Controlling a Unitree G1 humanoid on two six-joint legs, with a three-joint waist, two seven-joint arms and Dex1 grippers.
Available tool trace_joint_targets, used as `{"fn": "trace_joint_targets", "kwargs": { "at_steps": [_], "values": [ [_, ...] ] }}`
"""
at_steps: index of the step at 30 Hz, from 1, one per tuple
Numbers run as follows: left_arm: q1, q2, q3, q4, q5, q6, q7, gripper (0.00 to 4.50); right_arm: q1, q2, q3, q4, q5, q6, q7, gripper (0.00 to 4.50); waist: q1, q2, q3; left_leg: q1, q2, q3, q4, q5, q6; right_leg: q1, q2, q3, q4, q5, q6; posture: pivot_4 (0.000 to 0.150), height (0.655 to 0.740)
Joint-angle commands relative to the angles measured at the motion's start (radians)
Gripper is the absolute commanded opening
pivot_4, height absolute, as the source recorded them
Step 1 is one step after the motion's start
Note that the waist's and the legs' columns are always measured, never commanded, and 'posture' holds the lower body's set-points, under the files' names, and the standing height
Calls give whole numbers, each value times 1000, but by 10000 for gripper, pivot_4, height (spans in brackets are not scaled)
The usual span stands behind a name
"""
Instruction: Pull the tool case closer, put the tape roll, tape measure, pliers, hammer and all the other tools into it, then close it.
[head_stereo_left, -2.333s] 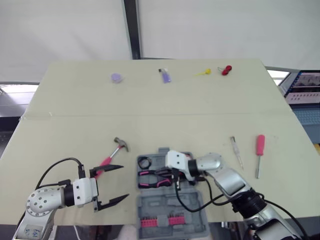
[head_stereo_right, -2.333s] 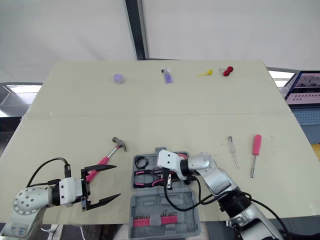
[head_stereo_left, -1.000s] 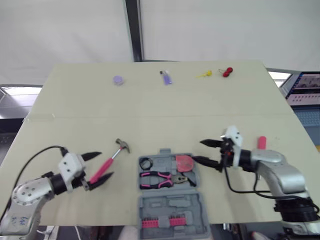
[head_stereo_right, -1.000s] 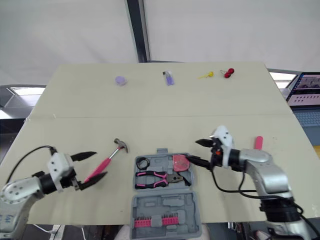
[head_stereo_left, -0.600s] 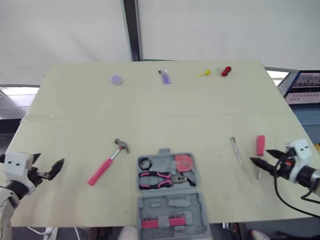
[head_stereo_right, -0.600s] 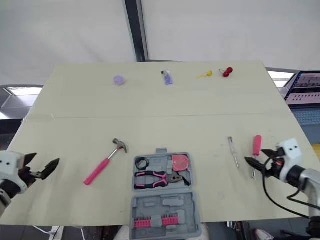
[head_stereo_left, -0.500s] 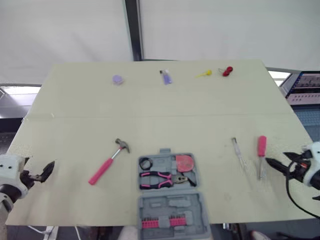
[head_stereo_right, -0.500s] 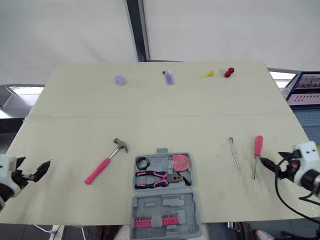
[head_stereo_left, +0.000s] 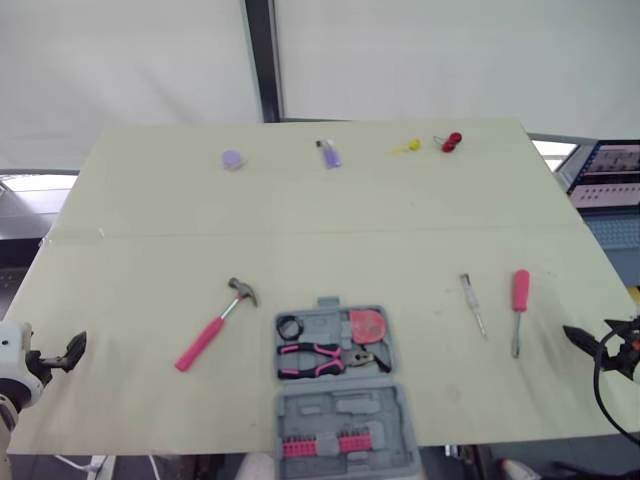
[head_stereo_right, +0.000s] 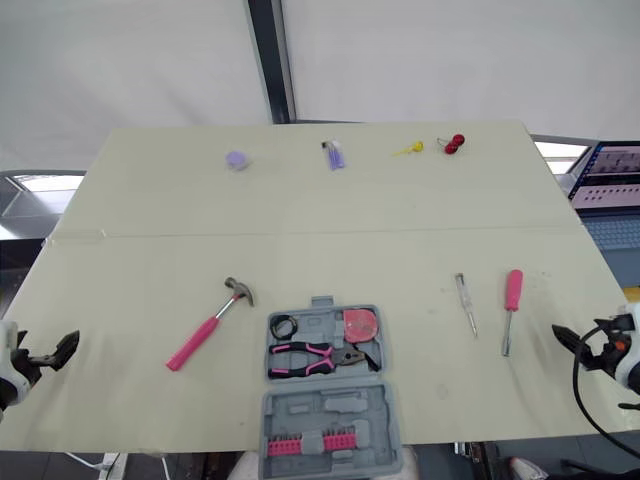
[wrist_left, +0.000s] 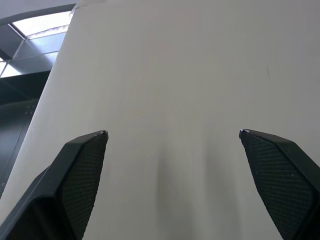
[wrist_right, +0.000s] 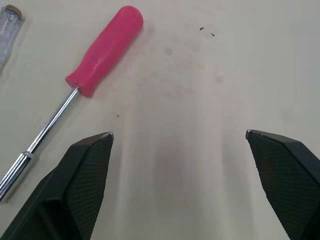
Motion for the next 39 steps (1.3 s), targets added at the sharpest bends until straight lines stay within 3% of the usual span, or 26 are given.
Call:
{"fn": "trace_joint_targets", "kwargs": {
  "at_steps": [1,7,11,14,16,21,27,39],
  "values": [
    [-24,21,-10,-50,-25,-11,-54,45000,26,-23,-16,-132,44,100,9,44812,0,0,0,0,0,0,0,0,0,0,0,0,0,0,0,1500,7400],
    [-94,55,-130,-250,-114,86,-230,45000,22,-44,32,-446,145,333,66,44812,5,1,1,-1,0,0,2,0,0,0,0,0,1,1,0,1500,7400],
    [-133,125,-294,-356,-106,140,-376,26974,8,-59,142,-659,201,454,122,45000,4,1,1,-1,0,0,1,0,0,0,0,0,1,1,0,1500,7400],
    [-130,184,-426,-440,-118,196,-505,11273,-28,-65,257,-798,215,519,133,36464,-2,1,1,-2,0,1,1,-1,1,0,0,0,0,1,0,1500,7400],
    [-132,212,-490,-463,-108,220,-557,81,-36,-86,330,-845,204,534,168,25484,-1,2,3,-2,0,1,1,-1,1,-1,0,0,0,1,0,1500,7400],
    [-164,243,-675,-487,-3,196,-623,0,-31,-124,561,-966,85,485,199,248,8,3,4,-3,1,1,2,-1,1,-2,0,0,1,1,0,1500,7400],
    [-155,219,-773,-545,47,212,-610,0,24,-143,662,-1021,-10,439,183,248,26,2,5,-7,0,1,4,-1,2,-5,0,0,1,2,1,1500,7400],
    [-210,160,-917,-584,165,263,-548,0,-13,-117,776,-1032,-122,419,181,248,27,2,5,-11,0,0,8,-1,2,-7,0,-1,1,4,0,1500,7400]
  ]
}}
